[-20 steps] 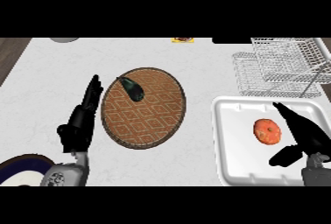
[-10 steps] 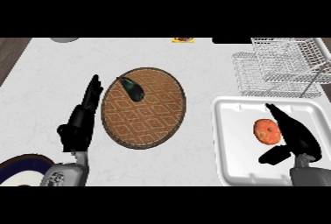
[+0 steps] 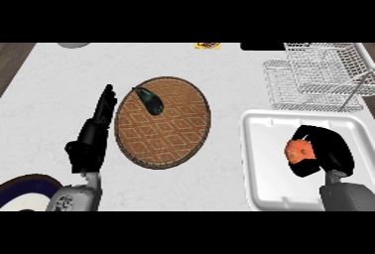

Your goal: Pick the squash from the tray and place it in the tiered basket

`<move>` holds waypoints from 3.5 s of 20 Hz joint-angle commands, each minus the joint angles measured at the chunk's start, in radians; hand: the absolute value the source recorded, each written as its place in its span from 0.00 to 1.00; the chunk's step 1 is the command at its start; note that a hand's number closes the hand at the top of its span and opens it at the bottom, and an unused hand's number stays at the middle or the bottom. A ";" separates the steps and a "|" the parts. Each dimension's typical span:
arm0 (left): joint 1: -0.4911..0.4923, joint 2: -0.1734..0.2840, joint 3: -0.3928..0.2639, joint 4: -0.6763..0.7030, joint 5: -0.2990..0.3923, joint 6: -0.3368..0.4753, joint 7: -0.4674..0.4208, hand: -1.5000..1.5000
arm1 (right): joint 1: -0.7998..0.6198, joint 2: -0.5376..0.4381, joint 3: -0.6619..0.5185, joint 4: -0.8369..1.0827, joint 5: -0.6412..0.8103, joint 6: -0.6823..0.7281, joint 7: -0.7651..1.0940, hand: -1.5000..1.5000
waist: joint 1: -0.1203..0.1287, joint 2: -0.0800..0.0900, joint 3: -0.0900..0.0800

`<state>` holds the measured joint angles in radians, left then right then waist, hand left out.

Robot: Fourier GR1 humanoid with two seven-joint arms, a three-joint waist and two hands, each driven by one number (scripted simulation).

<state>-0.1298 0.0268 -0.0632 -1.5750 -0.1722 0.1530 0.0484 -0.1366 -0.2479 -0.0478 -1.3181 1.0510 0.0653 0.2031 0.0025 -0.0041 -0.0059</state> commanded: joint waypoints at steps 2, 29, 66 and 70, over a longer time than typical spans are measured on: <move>-0.015 -0.006 0.004 0.030 0.008 -0.005 -0.014 0.50 | -0.044 0.000 0.149 0.008 0.160 0.113 0.103 1.00 | 0.003 0.005 0.004; -0.025 0.003 0.019 0.036 -0.003 -0.003 -0.020 0.50 | -0.425 0.003 -0.012 -0.697 0.169 0.815 0.484 1.00 | -0.008 0.001 0.005; -0.022 -0.026 -0.026 0.082 -0.005 0.043 -0.038 0.50 | -0.798 -0.195 -0.398 0.240 0.005 0.239 0.316 0.00 | -0.002 0.007 0.006; -0.050 0.019 0.036 0.039 0.019 -0.012 0.003 0.50 | -0.800 -0.211 -0.459 0.385 -0.065 0.140 0.200 0.00 | 0.013 0.011 0.007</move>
<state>-0.1572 0.0263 -0.0561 -1.5475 -0.1719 0.1551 0.0471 -0.9494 -0.4744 -0.4447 -1.0089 1.0464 0.2916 0.4545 0.0137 0.0041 0.0004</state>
